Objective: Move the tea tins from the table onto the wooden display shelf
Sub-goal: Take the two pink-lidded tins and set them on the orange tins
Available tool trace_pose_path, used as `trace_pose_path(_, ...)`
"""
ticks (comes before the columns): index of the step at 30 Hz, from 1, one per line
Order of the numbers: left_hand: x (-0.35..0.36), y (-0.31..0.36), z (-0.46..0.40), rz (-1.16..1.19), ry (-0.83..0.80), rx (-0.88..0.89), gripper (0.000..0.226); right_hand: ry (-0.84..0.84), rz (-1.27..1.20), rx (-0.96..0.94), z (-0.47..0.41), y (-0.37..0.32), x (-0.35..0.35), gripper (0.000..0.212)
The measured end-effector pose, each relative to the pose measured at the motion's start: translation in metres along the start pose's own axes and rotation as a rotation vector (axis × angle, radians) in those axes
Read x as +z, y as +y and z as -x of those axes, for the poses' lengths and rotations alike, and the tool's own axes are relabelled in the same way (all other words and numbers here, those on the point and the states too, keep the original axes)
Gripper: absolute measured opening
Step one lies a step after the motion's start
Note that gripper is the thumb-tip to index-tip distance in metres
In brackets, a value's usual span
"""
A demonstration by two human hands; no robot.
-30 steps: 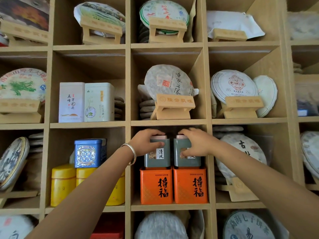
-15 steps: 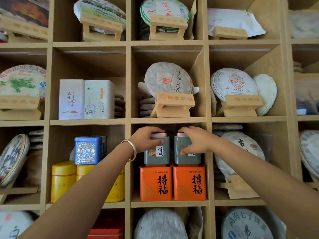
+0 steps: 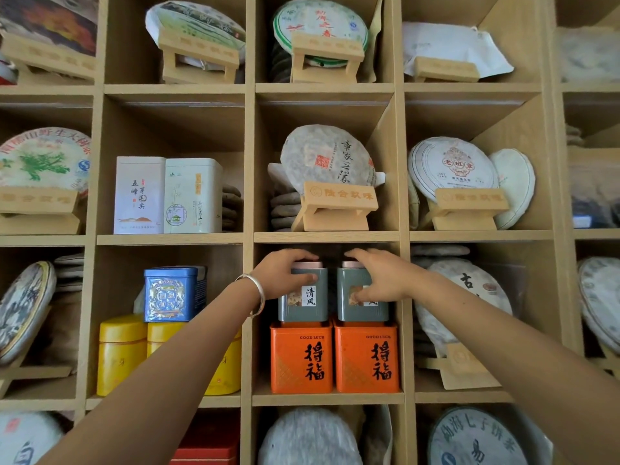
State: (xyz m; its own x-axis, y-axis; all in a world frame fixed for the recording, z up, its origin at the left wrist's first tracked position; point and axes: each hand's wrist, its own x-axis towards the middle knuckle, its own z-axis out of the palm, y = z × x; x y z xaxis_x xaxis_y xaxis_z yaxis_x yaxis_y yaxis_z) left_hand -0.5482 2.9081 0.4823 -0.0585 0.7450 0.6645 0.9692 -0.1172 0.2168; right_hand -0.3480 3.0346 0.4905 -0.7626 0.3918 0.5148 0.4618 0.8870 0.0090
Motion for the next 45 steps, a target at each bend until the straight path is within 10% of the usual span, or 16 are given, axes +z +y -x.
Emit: trace_pose_path(45, 0.0018, 0.0035, -0.0008, -0.001, 0.021, 0.011, 0.038, 0.004, 0.017, 0.01, 0.0051, -0.0062, -0.0029, 0.09)
